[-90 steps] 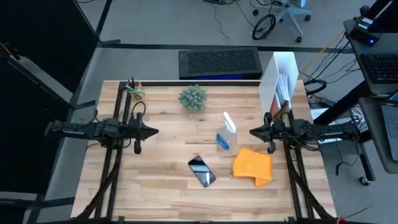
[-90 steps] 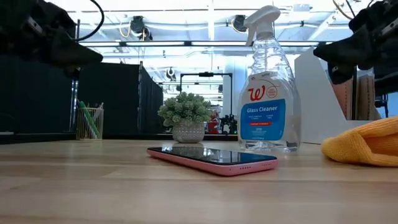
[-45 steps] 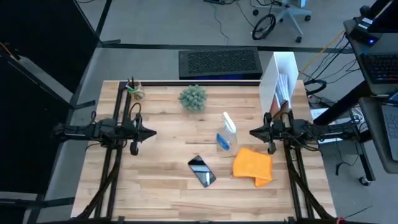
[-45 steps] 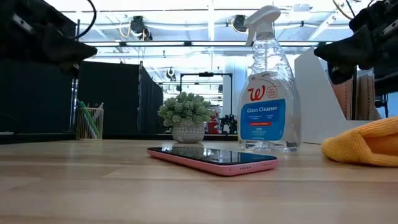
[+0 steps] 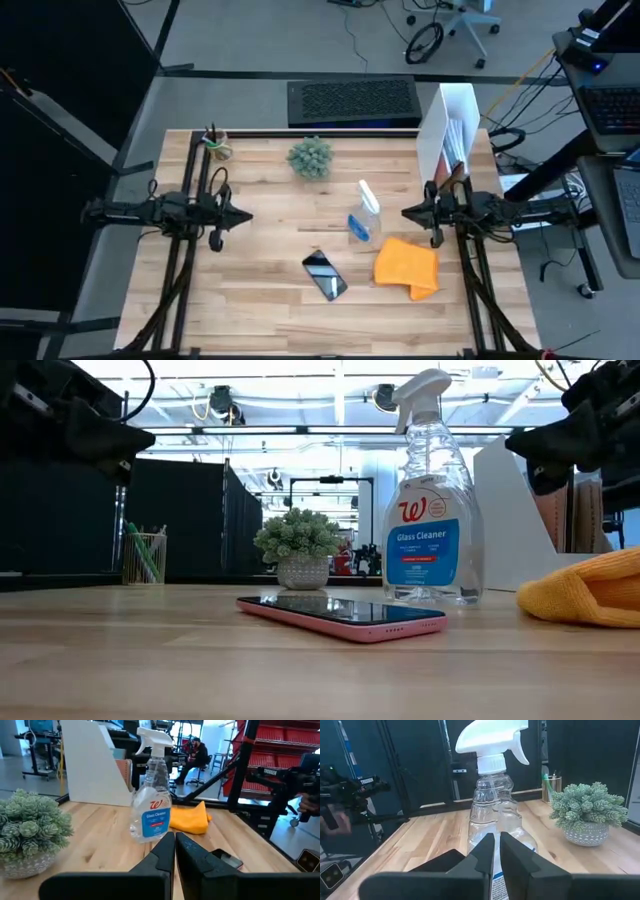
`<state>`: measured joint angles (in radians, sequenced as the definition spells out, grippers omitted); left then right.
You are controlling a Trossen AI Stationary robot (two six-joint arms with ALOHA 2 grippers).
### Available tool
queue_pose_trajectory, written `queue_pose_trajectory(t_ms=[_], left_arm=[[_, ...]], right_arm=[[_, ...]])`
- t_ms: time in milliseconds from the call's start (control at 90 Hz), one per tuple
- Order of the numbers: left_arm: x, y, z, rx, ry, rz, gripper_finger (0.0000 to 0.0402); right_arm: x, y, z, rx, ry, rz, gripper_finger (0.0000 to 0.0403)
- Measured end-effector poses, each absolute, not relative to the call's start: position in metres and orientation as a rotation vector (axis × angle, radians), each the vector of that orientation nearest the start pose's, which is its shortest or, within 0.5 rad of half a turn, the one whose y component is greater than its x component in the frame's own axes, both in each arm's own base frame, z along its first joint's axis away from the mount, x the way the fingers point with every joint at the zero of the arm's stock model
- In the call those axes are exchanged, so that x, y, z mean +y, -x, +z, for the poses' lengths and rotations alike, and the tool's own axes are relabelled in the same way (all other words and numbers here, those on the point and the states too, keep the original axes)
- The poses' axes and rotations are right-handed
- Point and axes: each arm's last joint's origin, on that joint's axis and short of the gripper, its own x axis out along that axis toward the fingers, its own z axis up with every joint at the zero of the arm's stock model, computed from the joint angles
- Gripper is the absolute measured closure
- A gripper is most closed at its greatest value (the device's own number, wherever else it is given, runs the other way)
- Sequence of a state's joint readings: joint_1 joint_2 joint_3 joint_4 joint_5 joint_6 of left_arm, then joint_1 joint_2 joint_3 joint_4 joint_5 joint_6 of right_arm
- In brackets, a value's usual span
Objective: Apply microfiber cloth
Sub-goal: Return to Home Position
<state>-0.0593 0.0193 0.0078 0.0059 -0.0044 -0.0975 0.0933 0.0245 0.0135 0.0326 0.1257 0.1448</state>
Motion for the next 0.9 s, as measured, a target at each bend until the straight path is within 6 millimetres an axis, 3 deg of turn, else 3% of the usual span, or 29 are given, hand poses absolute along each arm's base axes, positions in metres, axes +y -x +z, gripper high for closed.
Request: queue_pose_trajectory(t_ms=[322, 900], left_arm=[[-0.0057, -0.0983, 0.1652, 0.008, 0.097, -0.053, 0.0401], [-0.0056, -0.0983, 0.1652, 0.008, 0.097, -0.051, 0.0402]], right_arm=[[0.0055, -0.0981, 0.1695, -0.026, -0.266, -0.030, 0.0391], [0.0055, -0.0981, 0.1696, -0.027, -0.275, -0.030, 0.0391]])
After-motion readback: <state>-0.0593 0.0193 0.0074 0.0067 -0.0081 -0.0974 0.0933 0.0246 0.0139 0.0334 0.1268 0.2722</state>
